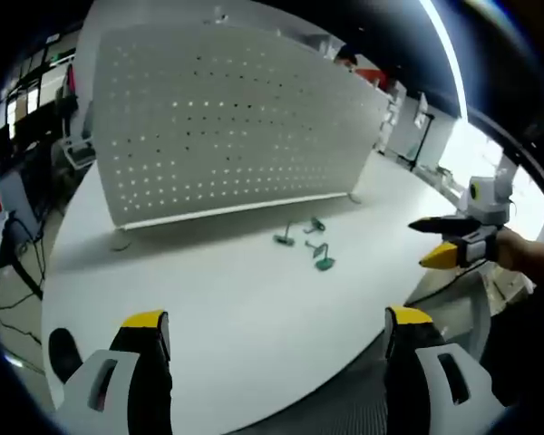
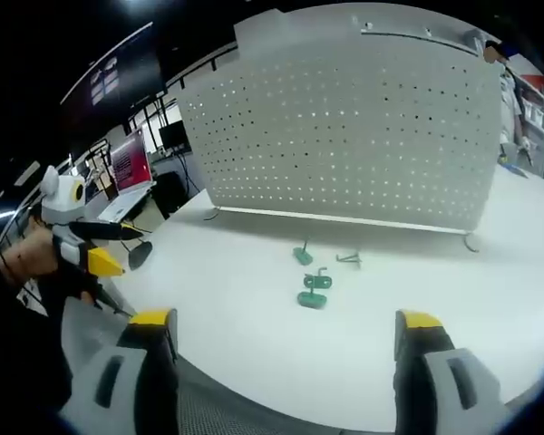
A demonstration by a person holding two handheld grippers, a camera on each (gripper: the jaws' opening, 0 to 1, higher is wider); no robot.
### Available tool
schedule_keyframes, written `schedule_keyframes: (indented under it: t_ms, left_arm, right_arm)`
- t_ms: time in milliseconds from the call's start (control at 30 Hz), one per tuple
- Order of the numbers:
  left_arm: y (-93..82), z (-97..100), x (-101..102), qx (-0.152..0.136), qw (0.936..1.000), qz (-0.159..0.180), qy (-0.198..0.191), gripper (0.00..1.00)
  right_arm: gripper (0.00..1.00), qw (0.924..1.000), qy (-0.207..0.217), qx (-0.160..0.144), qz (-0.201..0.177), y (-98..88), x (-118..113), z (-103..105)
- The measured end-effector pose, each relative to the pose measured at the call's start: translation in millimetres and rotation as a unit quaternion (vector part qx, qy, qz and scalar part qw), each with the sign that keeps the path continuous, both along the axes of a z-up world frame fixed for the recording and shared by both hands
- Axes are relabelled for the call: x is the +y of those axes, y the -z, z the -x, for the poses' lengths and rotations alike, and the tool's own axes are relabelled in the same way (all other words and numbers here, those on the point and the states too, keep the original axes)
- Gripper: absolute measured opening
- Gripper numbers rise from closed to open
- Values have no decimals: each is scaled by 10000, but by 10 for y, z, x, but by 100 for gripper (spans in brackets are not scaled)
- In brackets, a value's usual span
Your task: Insert the hook assembly into the mounting plate slot until the hook locks in place.
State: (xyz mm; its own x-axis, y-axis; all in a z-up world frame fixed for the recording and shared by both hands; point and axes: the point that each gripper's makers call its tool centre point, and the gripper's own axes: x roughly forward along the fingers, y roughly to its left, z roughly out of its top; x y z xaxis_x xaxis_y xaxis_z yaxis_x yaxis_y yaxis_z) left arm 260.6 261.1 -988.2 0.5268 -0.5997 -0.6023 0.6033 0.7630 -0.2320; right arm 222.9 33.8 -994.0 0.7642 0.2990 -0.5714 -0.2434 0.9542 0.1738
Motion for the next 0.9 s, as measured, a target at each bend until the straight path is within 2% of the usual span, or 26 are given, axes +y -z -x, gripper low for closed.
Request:
schedule_keyframes:
  t_ms: [300, 567, 700, 900]
  left_arm:
    - [-33, -1, 30, -43, 9999, 9, -94, 100]
    - [19, 24, 74, 64, 9998, -10, -187, 100]
    - [-41, 34, 45, 74, 9999, -41, -116, 100]
    - [-35, 54, -15, 58, 9999, -105, 22, 100]
  right_arm:
    - [94, 10000, -16, -39, -23, -23, 2, -14]
    - [94, 9999, -110, 68, -76, 12, 54, -27]
    - [94, 9999, -69, 22, -142, -42, 62, -50]
    - [92, 9999, -97, 52, -108, 22, 94, -36]
